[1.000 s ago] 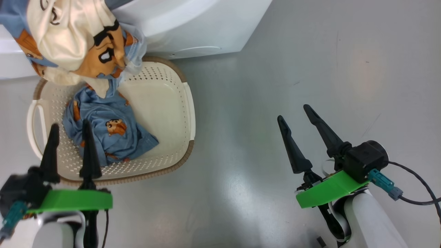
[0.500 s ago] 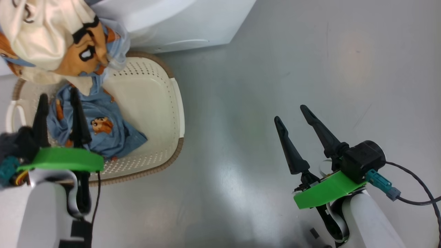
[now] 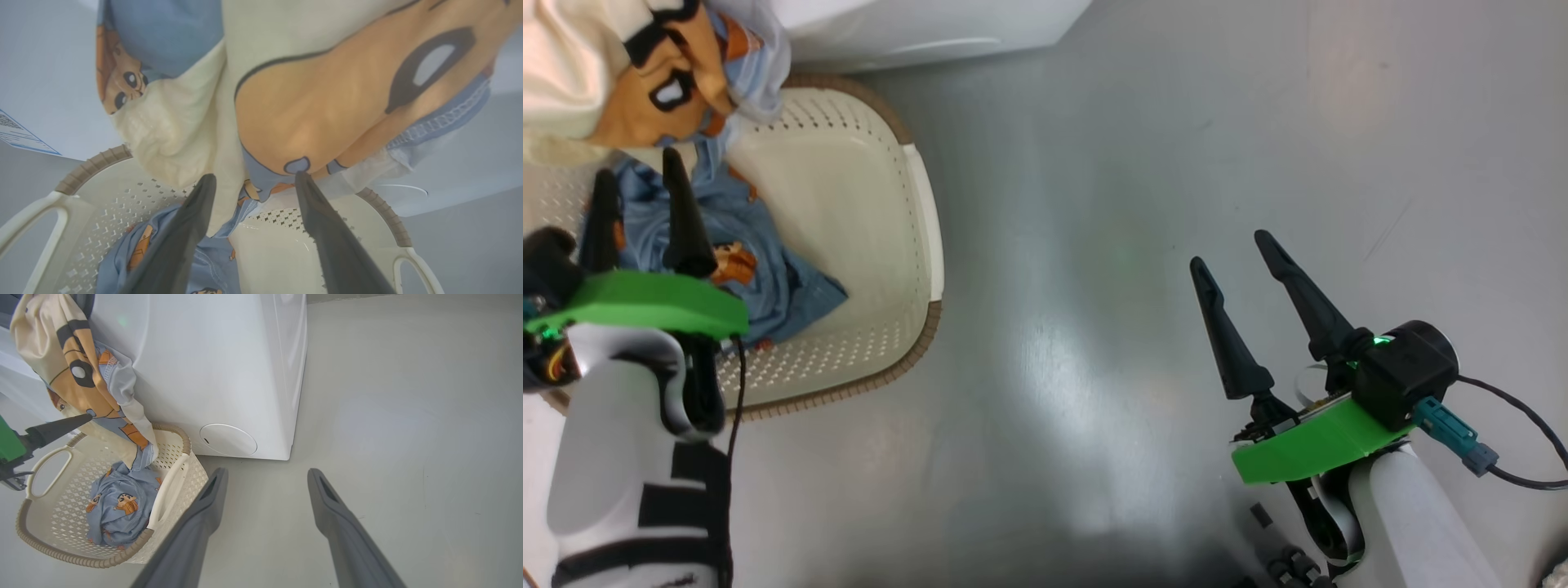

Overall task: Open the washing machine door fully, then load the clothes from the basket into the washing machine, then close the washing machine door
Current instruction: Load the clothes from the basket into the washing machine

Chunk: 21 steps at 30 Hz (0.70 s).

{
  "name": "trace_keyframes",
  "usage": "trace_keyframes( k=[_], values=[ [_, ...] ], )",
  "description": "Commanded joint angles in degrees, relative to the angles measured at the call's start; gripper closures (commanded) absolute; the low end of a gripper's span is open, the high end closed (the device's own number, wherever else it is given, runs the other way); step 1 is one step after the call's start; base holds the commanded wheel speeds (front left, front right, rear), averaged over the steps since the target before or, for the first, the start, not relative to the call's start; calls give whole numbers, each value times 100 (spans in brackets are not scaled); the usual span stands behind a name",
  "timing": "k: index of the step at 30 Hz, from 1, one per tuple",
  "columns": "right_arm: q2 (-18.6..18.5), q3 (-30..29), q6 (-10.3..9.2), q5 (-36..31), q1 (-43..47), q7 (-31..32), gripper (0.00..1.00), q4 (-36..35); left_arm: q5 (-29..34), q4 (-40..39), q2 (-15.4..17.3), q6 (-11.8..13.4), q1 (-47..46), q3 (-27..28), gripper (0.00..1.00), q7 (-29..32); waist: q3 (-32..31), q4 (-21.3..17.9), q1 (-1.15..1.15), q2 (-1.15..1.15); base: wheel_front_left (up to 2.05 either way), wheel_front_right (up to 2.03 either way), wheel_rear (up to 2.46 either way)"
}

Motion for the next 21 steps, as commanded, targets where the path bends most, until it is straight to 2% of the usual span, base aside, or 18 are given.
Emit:
trace_keyframes(
  k=[1, 10, 15, 21],
  values=[
    [34, 111, 10, -39, 162, -27, 0, -149, -13, -1, 161, -7, 7, 149, 0, -13, 140, 25, 0, 0, 0, 0, 0],
    [36, 128, 10, -90, 182, -27, 0, -211, -526, 199, 475, -13, -491, -299, 0, -13, 404, 81, 0, 0, 0, 0, 0],
    [33, 125, 10, -100, 165, -27, 0, -216, -1105, 158, 672, -13, -695, -845, 0, -13, 462, 91, 0, 0, 0, 0, 0],
    [36, 134, 10, -107, 172, -27, 0, -229, -1900, 132, 1114, -14, -874, -1649, 0, -13, 459, 84, 0, 0, 0, 0, 0]
  ],
)
